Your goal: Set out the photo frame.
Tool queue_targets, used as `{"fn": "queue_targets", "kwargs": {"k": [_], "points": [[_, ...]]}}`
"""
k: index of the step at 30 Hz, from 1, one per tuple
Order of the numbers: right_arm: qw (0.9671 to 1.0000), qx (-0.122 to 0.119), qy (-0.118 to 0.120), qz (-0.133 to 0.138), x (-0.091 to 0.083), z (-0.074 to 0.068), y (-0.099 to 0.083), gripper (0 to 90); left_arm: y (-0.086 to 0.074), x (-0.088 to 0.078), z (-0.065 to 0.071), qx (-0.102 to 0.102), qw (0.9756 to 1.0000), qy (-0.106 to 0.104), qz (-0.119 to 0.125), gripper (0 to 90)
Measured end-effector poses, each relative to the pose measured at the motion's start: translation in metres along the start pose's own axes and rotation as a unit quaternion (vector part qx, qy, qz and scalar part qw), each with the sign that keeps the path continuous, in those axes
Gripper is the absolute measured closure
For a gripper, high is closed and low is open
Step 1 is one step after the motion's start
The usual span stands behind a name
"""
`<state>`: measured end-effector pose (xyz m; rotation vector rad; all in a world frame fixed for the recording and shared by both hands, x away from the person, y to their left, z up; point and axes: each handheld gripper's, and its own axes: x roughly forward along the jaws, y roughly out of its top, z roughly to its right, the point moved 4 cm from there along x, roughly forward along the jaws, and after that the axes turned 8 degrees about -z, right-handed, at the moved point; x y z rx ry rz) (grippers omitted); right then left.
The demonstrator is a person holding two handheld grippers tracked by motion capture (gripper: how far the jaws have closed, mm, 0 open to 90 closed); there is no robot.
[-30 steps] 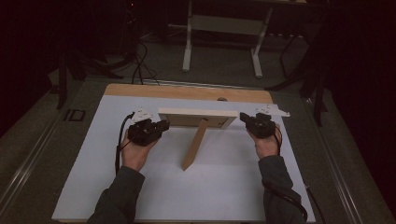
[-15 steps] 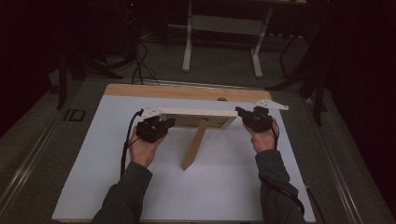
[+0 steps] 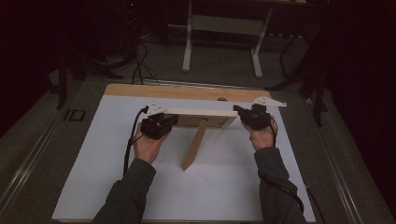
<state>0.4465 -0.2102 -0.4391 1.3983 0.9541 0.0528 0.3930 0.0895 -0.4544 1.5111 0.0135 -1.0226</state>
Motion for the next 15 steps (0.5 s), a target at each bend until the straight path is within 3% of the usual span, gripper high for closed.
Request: {"fn": "queue_targets", "kwargs": {"k": [15], "points": [[0.9999, -0.007, 0.006, -0.008, 0.0044, -0.0021, 0.0009, 89.8, 0.0009, 0.0097, 0.0033, 0.009, 0.9998, 0.002, -0.015, 90.0]]}}
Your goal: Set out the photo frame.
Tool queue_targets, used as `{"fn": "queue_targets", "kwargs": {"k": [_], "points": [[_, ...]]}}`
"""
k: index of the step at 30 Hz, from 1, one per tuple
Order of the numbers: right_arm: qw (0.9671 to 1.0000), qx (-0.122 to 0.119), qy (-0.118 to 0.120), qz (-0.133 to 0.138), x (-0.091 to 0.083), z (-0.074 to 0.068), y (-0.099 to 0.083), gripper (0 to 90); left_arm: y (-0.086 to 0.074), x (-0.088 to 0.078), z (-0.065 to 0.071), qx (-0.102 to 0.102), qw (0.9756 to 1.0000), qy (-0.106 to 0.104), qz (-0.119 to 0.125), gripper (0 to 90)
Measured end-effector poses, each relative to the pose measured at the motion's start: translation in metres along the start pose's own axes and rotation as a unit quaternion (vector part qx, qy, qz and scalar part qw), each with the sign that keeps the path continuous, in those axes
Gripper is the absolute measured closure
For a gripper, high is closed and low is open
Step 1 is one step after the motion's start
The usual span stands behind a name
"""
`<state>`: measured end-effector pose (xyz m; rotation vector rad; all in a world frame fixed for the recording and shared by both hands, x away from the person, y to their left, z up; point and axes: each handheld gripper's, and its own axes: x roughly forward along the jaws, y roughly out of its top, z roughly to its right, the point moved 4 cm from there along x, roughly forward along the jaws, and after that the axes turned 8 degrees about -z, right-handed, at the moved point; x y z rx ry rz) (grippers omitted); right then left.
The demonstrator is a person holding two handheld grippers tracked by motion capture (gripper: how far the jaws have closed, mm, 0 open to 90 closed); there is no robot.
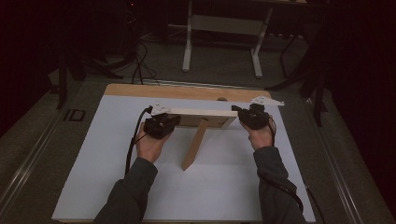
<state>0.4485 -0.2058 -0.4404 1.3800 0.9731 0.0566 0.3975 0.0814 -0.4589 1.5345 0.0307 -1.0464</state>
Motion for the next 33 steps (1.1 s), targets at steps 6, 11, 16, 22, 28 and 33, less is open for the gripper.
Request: {"fn": "queue_targets", "kwargs": {"k": [6, 11, 16, 22, 28, 33], "points": [[1.0, 0.002, 0.003, -0.002, 0.002, 0.0, 0.0, 89.8, 0.001, 0.004, 0.003, -0.002, 1.0, -0.001, -0.001, 90.0], [1.0, 0.001, 0.005, -0.004, 0.001, 0.0, 0.0, 89.8, 0.004, 0.002, 0.006, 0.0, 1.0, -0.003, 0.003, 90.0], [0.9999, -0.003, 0.011, -0.006, 0.0, -0.001, 0.0, 89.8, 0.008, 0.0, 0.01, 0.005, 0.9999, -0.006, 0.007, 90.0], [0.9999, -0.008, 0.015, -0.003, -0.002, -0.003, -0.001, 89.8, 0.012, 0.0, 0.013, 0.009, 0.9999, -0.01, 0.008, 90.0], [0.9996, -0.015, 0.023, 0.0, -0.004, -0.005, -0.001, 89.8, 0.014, 0.001, 0.016, 0.011, 0.9998, -0.012, 0.009, 90.0], [0.9994, -0.02, 0.03, -0.001, -0.005, -0.008, 0.0, 89.8, 0.015, 0.003, 0.019, 0.01, 0.9998, -0.015, 0.011, 90.0]]}}
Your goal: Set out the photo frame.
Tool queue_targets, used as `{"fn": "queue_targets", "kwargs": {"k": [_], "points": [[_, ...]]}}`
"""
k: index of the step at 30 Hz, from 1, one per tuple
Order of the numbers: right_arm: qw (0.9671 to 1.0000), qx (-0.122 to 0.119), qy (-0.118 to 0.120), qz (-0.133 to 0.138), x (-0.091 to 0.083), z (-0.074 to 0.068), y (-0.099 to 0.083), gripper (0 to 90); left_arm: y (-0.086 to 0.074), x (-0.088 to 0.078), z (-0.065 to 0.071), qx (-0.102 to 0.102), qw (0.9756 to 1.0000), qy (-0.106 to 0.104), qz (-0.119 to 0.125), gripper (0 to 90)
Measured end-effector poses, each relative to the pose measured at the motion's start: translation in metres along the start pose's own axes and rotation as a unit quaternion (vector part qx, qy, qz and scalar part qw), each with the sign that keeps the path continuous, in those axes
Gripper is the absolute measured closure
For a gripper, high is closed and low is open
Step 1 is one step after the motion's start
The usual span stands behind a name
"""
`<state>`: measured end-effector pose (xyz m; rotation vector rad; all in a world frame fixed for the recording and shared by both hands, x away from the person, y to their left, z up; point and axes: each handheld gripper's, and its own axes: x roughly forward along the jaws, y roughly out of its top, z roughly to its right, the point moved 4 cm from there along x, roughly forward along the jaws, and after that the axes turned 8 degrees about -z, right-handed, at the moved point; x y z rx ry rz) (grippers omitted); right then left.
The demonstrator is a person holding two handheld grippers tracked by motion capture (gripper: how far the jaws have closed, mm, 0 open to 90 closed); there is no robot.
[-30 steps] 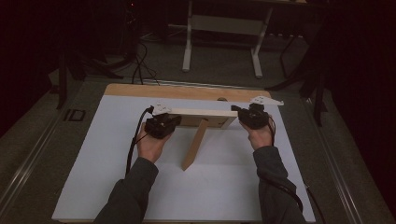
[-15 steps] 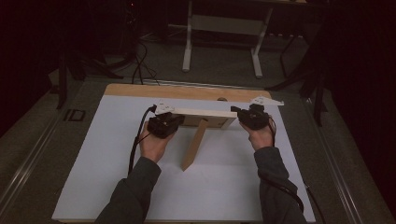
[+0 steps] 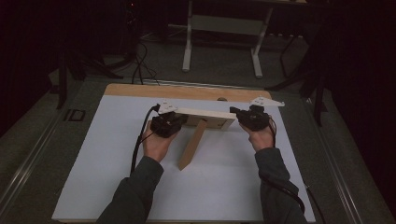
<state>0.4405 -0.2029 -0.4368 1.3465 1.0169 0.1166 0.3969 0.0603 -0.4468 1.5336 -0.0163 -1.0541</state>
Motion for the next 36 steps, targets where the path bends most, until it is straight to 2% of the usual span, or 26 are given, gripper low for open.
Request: {"fn": "queue_targets", "kwargs": {"k": [18, 36], "points": [[0.9988, -0.034, 0.033, -0.013, -0.003, -0.014, -0.001, 89.8, 0.008, 0.008, 0.013, 0.011, 0.9998, -0.008, -0.011, 90.0], [0.9965, -0.062, 0.051, -0.024, -0.008, -0.032, -0.006, 89.8, 0.011, 0.009, 0.012, 0.009, 0.9998, -0.011, -0.017, 90.0]]}}
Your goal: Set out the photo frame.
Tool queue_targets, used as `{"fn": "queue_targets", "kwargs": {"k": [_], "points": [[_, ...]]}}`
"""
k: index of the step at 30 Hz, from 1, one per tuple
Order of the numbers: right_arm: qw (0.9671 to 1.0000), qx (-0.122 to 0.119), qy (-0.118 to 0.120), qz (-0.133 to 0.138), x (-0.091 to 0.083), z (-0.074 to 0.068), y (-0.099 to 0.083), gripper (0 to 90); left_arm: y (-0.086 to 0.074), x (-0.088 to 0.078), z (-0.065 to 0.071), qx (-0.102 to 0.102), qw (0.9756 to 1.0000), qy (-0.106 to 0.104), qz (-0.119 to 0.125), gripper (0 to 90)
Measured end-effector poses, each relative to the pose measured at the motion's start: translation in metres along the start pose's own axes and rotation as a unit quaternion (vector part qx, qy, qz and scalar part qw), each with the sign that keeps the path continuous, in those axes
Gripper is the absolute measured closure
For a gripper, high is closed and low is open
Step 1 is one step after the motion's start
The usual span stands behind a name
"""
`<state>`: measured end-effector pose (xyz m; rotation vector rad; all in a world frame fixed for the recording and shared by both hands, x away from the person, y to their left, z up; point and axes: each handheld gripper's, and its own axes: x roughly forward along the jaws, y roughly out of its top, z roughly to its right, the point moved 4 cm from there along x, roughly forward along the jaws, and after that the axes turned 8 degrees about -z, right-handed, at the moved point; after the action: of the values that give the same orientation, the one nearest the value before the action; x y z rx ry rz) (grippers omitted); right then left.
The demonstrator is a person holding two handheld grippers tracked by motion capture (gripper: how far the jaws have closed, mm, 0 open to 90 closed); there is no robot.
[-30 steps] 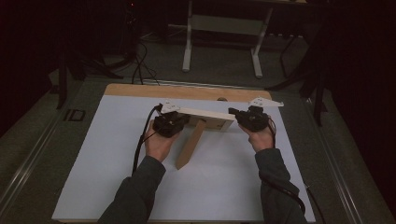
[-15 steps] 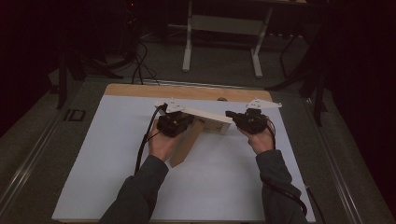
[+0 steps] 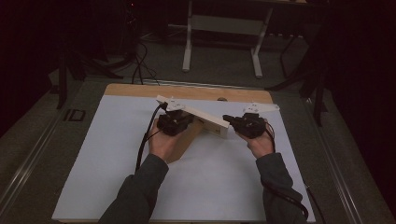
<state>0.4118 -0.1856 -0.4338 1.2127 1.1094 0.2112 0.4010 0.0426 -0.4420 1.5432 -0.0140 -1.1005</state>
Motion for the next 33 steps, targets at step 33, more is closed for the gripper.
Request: {"fn": "queue_targets", "kwargs": {"k": [33], "points": [[0.9978, -0.043, 0.05, 0.002, 0.0, -0.043, -0.006, 89.9, 0.005, 0.007, 0.01, 0.042, 0.9989, -0.022, -0.008, 90.0]]}}
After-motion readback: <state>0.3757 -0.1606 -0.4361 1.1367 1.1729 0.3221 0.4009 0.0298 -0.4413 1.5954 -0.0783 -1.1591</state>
